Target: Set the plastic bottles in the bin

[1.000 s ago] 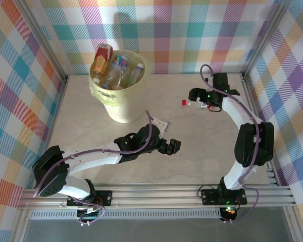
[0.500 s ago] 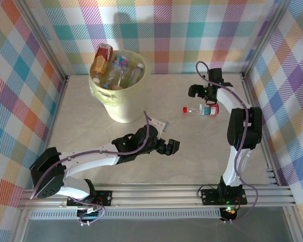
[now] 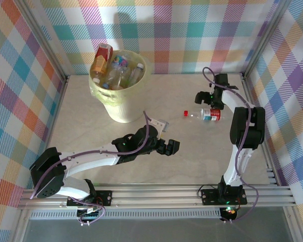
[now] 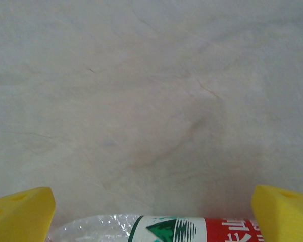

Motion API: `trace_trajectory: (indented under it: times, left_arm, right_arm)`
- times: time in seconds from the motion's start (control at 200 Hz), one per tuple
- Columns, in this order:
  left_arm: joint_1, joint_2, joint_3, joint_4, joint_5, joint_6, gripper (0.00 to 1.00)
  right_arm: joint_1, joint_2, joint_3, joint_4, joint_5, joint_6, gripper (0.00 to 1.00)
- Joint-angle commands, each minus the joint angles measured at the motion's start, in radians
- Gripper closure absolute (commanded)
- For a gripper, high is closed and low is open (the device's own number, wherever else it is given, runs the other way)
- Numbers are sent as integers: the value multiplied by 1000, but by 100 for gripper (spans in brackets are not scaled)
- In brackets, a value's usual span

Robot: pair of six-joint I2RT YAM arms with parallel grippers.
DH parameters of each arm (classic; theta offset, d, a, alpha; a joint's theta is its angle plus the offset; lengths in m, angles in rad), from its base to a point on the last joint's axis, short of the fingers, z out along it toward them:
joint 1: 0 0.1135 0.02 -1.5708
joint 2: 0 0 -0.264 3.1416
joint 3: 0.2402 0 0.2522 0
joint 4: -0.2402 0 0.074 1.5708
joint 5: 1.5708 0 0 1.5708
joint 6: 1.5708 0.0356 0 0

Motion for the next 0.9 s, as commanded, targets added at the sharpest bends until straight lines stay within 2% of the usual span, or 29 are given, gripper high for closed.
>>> trace_trajectory:
  times: [0.0, 0.17, 0.36, 0.6, 0.895]
  left_arm:
    - [-17, 5, -10, 62, 61, -55, 0]
    - [-35, 80, 16, 82, 142, -84, 0]
    - [-72, 181, 54, 150, 161, -148, 0]
    - [-74, 142, 50, 130, 135, -145, 0]
    - [-63, 32, 45, -33, 47, -152, 0]
  right_arm:
    - [-7, -66, -29, -46, 5, 19, 0]
    - [-9, -108, -94, -61, -24, 76, 0]
    - [-9, -210, -225, -10, -109, 150, 0]
    - [-3, -314, -367, 30, -213, 153, 0]
    - [131, -387, -454, -13, -52, 127, 0]
